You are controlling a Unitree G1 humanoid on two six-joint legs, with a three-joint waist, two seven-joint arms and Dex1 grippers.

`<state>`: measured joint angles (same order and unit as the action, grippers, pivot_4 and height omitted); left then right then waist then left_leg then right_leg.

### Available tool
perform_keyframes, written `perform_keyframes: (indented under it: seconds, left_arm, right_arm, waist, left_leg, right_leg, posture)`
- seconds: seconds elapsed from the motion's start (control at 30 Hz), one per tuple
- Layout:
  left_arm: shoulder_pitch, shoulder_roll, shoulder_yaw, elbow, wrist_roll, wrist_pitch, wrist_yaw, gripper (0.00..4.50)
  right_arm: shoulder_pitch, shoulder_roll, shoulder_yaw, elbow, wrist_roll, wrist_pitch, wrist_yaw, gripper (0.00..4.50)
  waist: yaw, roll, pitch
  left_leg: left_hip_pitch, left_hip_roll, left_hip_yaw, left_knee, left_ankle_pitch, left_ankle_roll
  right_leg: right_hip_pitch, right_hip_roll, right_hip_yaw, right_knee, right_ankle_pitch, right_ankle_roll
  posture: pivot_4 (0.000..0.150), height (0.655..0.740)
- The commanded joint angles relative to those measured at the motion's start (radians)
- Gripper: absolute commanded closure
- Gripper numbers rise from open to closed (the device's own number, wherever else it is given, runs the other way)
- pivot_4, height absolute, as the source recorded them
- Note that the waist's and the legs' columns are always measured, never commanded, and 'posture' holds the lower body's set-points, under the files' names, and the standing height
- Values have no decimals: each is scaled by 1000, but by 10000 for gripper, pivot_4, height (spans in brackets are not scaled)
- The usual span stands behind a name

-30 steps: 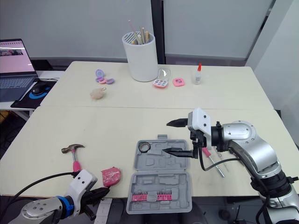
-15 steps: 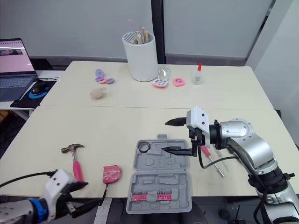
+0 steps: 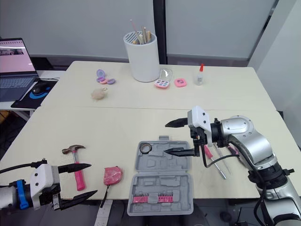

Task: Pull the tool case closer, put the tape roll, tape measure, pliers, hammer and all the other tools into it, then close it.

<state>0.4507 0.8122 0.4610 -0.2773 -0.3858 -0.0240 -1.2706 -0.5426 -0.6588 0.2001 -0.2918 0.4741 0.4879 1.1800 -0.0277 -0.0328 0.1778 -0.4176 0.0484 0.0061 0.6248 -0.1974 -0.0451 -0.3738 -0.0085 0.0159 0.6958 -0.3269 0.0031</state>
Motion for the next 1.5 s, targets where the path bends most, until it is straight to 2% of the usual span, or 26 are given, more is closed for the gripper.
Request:
perform_keyframes:
  seconds: [0.03, 0.67, 1.13, 1.47, 1.5]
  left_arm:
    - [-40, 26, -31, 120, 18, -94, -57, 268]
    - [-436, 8, -326, 643, 142, -406, -145, 268]
    - [-549, -35, -418, 885, 195, -563, -120, 268]
    - [-586, -45, -439, 948, 201, -596, -115, 268]
    - [-586, -49, -442, 943, 197, -592, -116, 2029]
  right_arm:
    - [-21, -9, -14, -56, 24, 24, 1, 0]
    - [48, -34, -48, -157, 42, 88, -84, 0]
    - [60, -69, -61, -192, 60, 114, -96, 0]
    - [58, -79, -57, -194, 66, 111, -100, 0]
    - [60, -81, -58, -195, 67, 111, -100, 0]
  waist:
    - [-2, 0, 0]
    - [-2, 1, 0]
    - [-1, 0, 0]
    - [-2, 0, 0]
    - [-2, 0, 0]
  left_leg:
    - [0, 0, 0, 0, 0, 0]
    - [0, 0, 0, 0, 0, 0]
    - [0, 0, -1, 0, 0, 0]
    - [0, 0, -1, 0, 0, 0]
    - [0, 0, -1, 0, 0, 0]
  right_leg:
    - [0, 0, 0, 0, 0, 0]
    - [0, 0, -1, 1, 0, 0]
    - [0, 0, -1, 2, 0, 1]
    - [0, 1, -1, 2, 0, 1]
    - [0, 1, -1, 2, 0, 1]
  posture:
    - [1500, 7400]
    - [1500, 7400]
    - [1500, 7400]
    - [1500, 7400]
    - [1500, 7400]
